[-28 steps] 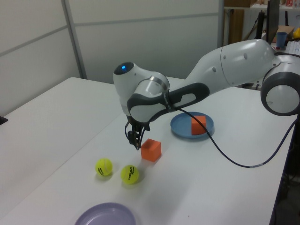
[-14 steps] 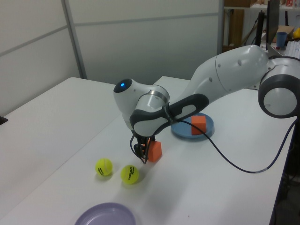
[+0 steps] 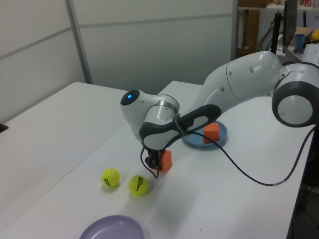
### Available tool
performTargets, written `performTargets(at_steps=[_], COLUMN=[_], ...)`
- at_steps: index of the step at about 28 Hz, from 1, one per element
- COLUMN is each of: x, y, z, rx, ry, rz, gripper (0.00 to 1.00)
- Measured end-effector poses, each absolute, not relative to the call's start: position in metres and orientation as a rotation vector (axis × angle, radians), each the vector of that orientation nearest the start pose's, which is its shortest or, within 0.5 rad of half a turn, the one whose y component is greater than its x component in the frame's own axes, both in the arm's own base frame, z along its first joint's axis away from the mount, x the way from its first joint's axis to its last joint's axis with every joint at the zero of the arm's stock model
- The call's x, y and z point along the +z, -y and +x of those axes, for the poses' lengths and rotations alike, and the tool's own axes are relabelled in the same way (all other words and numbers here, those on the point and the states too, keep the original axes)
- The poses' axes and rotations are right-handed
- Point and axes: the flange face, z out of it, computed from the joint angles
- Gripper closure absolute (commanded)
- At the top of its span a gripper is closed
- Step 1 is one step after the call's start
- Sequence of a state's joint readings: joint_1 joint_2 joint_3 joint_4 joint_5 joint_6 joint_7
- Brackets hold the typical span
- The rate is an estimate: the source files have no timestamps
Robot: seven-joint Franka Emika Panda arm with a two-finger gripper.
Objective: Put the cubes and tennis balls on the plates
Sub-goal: 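Move the gripper to the second orange cube and lower onto it, then close the gripper on the second orange cube and lift it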
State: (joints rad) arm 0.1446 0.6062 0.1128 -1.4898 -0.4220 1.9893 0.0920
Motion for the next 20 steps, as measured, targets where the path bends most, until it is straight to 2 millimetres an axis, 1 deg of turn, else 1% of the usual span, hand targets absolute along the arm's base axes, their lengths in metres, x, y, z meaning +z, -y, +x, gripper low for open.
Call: performTargets(at_steps=[6,7,8,9,10,16,20], x=[0.316,0.316,0.317,0.317,0.318,0.326,0.339], y=[-0.142,-0.141,-0.141,-0.141,-0.141,-0.139,-0.137], z=[0.687,0.687,0.688,0.688,0.688,0.693,0.698], rx=[0.068,0.065,0.062,0.059,0.055,0.005,-0.053], ry=[0.597,0.6,0.6,0.598,0.594,0.474,0.416], rz=[-3.42,-3.424,-3.426,-3.426,-3.427,-3.447,-3.452], gripper=[1.0,0.57,0.05,0.01,0.0,0.0,0.0])
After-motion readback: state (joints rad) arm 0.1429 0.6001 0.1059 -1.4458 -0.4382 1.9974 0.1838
